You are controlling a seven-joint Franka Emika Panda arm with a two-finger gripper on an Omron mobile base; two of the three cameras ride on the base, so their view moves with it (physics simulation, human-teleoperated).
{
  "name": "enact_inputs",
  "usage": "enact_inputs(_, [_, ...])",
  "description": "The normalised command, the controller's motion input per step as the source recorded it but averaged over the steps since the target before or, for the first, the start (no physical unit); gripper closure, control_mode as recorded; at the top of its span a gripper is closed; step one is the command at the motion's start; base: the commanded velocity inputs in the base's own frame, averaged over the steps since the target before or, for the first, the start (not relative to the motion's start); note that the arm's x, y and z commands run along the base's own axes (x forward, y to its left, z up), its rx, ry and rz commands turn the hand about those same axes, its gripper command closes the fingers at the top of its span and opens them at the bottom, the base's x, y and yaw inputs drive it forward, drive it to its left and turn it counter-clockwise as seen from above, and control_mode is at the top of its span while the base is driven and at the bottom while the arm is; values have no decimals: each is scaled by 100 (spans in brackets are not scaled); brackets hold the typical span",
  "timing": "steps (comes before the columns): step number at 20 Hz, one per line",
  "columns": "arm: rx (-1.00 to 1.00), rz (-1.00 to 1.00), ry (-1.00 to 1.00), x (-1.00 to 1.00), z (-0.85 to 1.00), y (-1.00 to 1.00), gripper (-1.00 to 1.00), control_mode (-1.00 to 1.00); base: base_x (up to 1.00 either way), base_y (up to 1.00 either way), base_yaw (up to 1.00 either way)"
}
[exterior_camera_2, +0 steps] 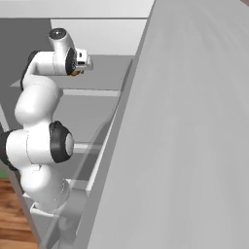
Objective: Place the cold items (mango and cucumber) from the fridge in one tupperware on the dining counter. Place the warm items (hot dog and kebab skewer) in the stove area in another tupperware.
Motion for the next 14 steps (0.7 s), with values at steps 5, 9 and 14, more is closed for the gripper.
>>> enact_inputs(5, [3, 0, -15, -92, -12, 0, 100, -100, 0, 0, 0])
enact_inputs(9, [20, 0, -5, -100, 0, -7, 100, -100, 0, 0, 0])
enact_inputs(14, [27, -1, -1, -100, 19, -14, 100, -100, 0, 0, 0])
